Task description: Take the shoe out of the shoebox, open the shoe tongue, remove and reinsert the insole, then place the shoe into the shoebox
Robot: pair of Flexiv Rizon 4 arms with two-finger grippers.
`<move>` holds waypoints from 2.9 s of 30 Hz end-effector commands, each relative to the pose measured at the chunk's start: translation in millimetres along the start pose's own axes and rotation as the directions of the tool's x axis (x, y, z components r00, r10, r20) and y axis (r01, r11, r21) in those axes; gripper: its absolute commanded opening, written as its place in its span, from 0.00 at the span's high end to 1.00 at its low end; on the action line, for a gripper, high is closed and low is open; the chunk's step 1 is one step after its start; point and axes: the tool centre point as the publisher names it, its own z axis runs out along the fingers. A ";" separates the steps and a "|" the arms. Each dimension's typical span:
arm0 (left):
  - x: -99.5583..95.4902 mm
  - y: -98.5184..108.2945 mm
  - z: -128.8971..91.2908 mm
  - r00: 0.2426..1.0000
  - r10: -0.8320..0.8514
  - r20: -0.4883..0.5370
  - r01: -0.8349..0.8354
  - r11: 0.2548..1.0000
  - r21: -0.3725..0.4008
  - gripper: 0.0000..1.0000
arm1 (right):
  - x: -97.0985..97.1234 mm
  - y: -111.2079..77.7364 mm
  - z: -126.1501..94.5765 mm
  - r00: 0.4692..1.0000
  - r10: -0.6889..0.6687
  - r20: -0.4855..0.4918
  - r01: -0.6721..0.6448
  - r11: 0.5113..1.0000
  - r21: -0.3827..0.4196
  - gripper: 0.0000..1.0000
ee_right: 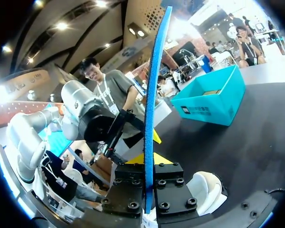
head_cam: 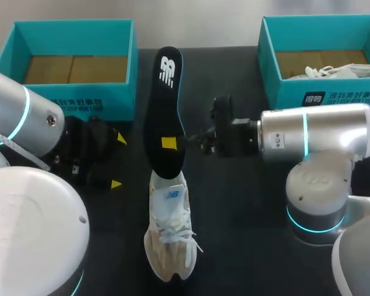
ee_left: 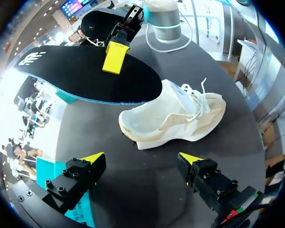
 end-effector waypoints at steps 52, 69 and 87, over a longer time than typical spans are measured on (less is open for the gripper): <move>20.5 -1.0 84.8 0.972 -0.166 -0.165 0.173 0.985 0.029 0.00 | -65.9 -23.6 16.5 0.969 -0.134 -0.208 0.125 0.991 -0.054 1.00; 22.7 -0.1 93.0 0.969 -0.176 -0.174 0.182 0.983 0.018 0.00 | -63.0 -28.8 24.6 0.971 -0.123 -0.206 0.115 0.992 -0.054 1.00; 25.9 -0.6 94.3 0.965 -0.190 -0.182 0.196 0.980 0.017 0.00 | -59.2 -38.2 29.0 0.971 -0.145 -0.190 0.135 0.989 -0.064 1.00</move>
